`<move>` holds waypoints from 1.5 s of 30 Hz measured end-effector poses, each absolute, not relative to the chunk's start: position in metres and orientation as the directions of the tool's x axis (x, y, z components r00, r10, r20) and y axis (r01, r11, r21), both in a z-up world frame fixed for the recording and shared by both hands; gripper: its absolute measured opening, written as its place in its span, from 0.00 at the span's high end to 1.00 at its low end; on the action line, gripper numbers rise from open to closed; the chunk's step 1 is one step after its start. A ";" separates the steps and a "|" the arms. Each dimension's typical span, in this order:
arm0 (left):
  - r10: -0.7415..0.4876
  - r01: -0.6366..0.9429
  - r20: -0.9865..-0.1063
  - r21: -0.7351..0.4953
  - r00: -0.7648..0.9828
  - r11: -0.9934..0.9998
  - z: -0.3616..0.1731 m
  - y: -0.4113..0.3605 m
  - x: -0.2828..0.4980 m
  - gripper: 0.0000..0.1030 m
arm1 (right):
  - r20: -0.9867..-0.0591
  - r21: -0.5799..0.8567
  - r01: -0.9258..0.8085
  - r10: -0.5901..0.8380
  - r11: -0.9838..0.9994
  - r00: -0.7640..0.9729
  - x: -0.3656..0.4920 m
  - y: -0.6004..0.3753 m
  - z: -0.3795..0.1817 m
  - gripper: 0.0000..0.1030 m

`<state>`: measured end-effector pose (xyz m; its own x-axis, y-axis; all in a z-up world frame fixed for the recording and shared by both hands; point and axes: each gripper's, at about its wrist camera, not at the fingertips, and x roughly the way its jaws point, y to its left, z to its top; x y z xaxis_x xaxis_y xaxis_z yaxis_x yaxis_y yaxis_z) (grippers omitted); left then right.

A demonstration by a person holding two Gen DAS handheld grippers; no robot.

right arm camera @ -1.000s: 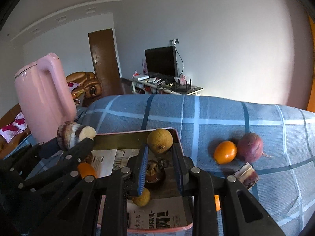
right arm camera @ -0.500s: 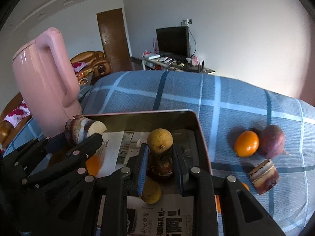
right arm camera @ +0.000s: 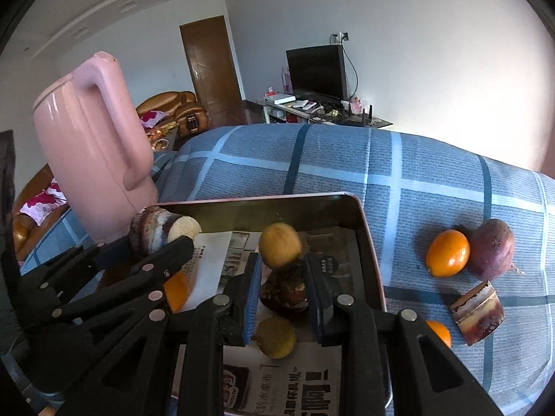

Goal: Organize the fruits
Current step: 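Open the right gripper to drop the longan while the left releases the sugarcane piece, then withdraw both tools from the tin box toward the remaining fruits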

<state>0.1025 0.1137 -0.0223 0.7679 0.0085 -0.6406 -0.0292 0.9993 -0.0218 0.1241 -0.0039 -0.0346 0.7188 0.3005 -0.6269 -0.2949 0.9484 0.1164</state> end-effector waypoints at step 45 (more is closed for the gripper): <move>0.104 -0.092 -0.426 0.048 0.899 0.995 0.002 0.102 0.046 0.00 | -0.353 0.105 0.022 0.016 0.994 0.936 0.042 -0.088 0.001 0.25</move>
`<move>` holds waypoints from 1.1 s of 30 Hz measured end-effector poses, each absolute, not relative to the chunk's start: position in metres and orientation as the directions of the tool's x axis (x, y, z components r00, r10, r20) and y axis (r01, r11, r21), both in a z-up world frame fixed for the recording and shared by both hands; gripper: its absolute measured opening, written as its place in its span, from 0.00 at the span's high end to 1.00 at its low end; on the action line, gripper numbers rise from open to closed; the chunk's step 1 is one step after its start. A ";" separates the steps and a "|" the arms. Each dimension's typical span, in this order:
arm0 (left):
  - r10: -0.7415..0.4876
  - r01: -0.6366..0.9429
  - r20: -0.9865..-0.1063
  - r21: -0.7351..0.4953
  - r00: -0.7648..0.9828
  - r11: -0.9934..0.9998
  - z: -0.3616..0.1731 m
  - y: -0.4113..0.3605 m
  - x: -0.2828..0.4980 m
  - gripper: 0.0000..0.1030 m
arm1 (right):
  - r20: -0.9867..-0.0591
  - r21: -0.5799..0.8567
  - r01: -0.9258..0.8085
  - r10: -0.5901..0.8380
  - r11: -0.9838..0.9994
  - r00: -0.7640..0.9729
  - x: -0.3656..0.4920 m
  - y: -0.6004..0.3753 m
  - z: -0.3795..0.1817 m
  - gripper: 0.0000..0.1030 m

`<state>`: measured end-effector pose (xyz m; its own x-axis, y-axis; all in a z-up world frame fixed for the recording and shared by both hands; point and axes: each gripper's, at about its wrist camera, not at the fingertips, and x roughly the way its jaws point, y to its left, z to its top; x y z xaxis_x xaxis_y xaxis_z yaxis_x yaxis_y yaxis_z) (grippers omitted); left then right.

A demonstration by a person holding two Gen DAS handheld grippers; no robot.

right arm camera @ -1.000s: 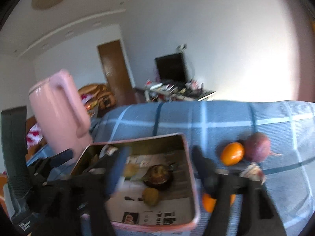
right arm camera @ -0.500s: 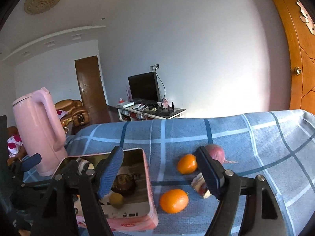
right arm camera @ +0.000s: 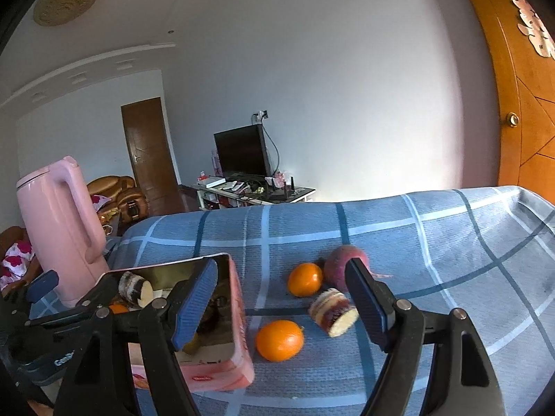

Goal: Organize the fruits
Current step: 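Withdraw both tools from the tin box toward the remaining fruits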

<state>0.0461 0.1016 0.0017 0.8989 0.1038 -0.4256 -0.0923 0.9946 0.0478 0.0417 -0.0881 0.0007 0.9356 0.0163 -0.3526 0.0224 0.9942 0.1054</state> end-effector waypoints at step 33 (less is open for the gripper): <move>-0.045 0.046 -0.476 -0.010 0.878 0.999 -0.003 0.066 0.008 0.00 | -0.631 0.253 -0.045 0.199 0.967 0.750 0.058 -0.155 -0.032 0.46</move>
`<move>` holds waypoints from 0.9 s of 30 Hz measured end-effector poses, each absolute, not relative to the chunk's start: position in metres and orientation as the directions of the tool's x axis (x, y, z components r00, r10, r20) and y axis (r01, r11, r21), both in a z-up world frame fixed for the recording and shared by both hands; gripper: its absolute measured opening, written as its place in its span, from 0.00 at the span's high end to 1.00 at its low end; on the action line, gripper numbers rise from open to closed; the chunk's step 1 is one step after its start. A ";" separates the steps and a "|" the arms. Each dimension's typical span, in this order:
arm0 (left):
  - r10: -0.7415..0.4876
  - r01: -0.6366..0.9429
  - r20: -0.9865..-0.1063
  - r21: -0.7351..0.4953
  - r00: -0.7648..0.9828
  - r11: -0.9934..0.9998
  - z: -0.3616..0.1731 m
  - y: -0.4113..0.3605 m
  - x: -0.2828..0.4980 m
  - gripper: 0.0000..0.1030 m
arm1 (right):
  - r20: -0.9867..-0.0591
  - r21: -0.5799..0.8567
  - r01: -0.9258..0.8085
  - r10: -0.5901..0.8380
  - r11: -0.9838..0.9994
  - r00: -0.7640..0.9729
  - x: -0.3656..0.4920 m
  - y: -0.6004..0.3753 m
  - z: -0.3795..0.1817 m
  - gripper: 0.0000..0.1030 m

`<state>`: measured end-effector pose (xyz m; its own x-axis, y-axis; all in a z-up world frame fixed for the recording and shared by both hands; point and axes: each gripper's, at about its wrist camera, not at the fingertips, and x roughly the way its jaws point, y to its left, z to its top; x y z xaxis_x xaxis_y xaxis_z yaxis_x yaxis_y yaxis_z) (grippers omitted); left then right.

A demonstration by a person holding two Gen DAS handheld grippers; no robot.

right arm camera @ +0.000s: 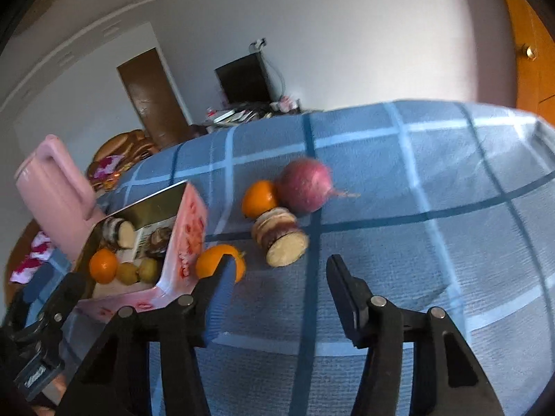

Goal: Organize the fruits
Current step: 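Withdraw both tools from the tin box toward the remaining fruits, then grasp a large orange with the right gripper while the left grasps another sugarcane piece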

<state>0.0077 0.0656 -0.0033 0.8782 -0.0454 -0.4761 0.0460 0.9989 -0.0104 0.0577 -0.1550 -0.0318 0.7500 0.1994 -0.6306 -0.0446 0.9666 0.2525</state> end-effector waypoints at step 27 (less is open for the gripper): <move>-0.048 0.035 -0.506 -0.035 0.861 0.999 -0.008 0.066 0.013 0.00 | -0.639 0.537 -0.093 0.476 0.839 0.604 0.110 -0.130 -0.064 0.54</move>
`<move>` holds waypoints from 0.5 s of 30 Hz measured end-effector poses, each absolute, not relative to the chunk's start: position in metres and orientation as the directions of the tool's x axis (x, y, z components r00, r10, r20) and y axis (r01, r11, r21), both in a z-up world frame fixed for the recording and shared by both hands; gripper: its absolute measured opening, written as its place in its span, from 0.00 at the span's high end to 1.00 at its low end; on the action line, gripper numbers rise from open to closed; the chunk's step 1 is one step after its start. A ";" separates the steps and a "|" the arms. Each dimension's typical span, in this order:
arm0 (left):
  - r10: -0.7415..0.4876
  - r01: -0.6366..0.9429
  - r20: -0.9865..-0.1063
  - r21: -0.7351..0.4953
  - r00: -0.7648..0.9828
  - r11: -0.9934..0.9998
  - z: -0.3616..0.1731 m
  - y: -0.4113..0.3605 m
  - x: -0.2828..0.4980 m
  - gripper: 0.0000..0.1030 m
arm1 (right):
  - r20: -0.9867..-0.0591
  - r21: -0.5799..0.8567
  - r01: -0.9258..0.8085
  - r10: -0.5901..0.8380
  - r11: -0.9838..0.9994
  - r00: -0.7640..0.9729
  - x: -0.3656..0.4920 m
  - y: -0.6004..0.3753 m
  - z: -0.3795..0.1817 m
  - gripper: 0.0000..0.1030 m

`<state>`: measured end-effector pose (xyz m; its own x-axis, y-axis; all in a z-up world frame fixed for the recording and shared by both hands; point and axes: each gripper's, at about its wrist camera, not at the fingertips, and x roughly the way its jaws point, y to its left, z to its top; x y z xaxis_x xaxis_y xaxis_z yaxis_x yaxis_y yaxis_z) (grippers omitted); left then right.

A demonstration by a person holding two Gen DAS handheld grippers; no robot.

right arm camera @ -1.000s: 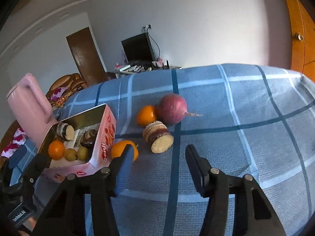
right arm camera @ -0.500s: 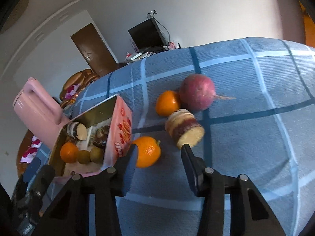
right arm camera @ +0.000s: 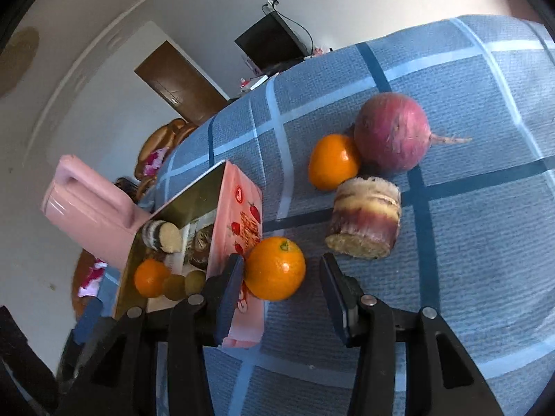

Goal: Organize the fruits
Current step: 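Grasp a large orange with the right gripper while the left grasps another sugarcane piece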

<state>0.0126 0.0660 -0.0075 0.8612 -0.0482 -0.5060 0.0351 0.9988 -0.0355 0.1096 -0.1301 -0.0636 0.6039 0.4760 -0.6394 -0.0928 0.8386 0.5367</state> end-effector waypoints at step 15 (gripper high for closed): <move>-0.086 0.058 -0.493 -0.071 0.866 0.996 -0.006 0.065 0.012 0.00 | -0.643 0.459 -0.120 0.423 0.880 0.638 0.079 -0.149 -0.050 0.60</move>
